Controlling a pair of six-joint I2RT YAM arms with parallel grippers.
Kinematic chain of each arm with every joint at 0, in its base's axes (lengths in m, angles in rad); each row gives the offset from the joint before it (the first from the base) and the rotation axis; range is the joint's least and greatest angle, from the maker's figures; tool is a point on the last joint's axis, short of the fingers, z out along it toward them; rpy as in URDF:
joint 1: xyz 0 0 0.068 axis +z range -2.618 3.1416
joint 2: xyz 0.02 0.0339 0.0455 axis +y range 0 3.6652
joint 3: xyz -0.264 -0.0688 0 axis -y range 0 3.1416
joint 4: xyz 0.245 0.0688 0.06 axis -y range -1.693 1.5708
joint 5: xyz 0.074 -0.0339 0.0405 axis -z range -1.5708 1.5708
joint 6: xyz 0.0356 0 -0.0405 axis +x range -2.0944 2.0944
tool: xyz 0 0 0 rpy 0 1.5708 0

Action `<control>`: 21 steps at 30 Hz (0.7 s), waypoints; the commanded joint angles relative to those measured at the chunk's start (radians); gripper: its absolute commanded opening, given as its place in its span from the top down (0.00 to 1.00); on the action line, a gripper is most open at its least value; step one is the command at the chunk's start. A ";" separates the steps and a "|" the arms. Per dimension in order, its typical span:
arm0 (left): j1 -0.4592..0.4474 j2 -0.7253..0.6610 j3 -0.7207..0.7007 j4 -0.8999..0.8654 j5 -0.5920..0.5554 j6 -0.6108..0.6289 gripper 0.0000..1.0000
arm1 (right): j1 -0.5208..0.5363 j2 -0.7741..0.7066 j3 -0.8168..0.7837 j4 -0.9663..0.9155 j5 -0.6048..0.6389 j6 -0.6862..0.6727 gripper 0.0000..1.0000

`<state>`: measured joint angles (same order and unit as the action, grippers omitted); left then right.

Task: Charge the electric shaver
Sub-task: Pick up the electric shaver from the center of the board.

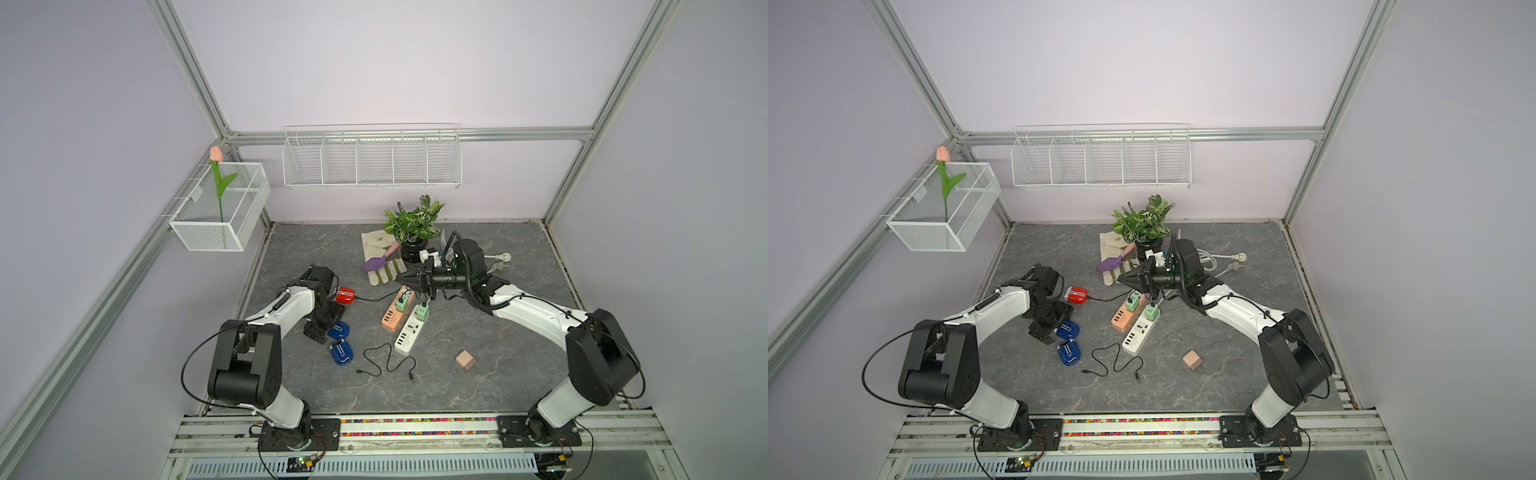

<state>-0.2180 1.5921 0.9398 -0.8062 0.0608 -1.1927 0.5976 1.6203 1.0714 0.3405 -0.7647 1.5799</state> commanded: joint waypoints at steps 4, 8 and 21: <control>-0.032 0.074 0.014 0.019 -0.016 0.008 0.22 | -0.007 0.017 0.010 0.047 -0.015 0.017 0.93; -0.037 0.094 0.006 0.023 -0.044 -0.002 0.29 | -0.006 0.022 0.010 0.053 -0.012 0.022 0.93; -0.044 -0.065 0.210 -0.123 -0.058 -0.040 1.00 | -0.005 0.113 -0.011 0.340 -0.180 -0.012 0.93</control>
<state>-0.2554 1.6047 1.0477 -0.8757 0.0158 -1.2083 0.5907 1.7130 1.0714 0.5453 -0.8715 1.5871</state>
